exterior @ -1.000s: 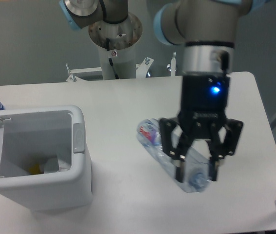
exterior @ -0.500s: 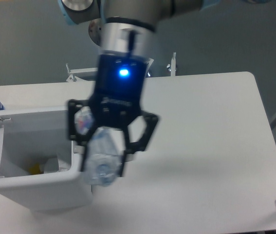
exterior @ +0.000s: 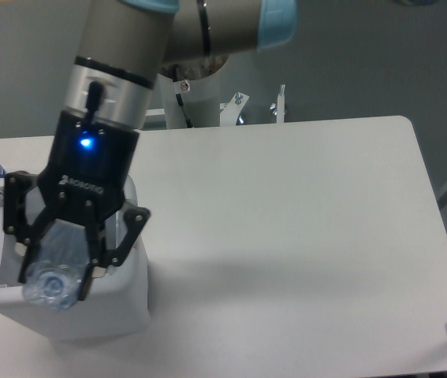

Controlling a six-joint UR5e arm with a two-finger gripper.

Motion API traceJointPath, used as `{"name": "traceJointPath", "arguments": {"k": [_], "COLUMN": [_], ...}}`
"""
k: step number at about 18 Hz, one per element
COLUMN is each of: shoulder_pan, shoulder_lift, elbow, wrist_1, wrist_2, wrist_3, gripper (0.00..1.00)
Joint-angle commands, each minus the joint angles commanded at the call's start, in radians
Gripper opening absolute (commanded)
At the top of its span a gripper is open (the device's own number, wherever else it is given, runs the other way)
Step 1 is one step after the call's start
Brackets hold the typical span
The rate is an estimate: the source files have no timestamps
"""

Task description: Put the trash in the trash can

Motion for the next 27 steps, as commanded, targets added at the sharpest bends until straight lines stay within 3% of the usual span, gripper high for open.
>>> {"name": "traceJointPath", "arguments": {"k": [7, 12, 14, 15, 16, 17, 23, 27], "shoulder_pan": [-0.052, -0.063, -0.071, -0.072, -0.072, -0.072, -0.048, 0.052], "shoulder_lift": [-0.006, -0.008, -0.006, -0.005, -0.005, -0.002, 0.015, 0.052], "elbow": [-0.067, -0.072, -0.084, -0.090, -0.092, -0.092, -0.092, -0.092], "wrist_1": [0.003, 0.005, 0.005, 0.005, 0.005, 0.005, 0.003, 0.002], "wrist_2": [-0.002, -0.005, -0.005, -0.003, -0.003, -0.003, -0.003, 0.000], "wrist_3": [0.038, 0.054, 0.112, 0.129, 0.143, 0.150, 0.140, 0.141], "gripper": [0.48, 0.49, 0.55, 0.67, 0.90, 0.98, 1.00, 1.00]}}
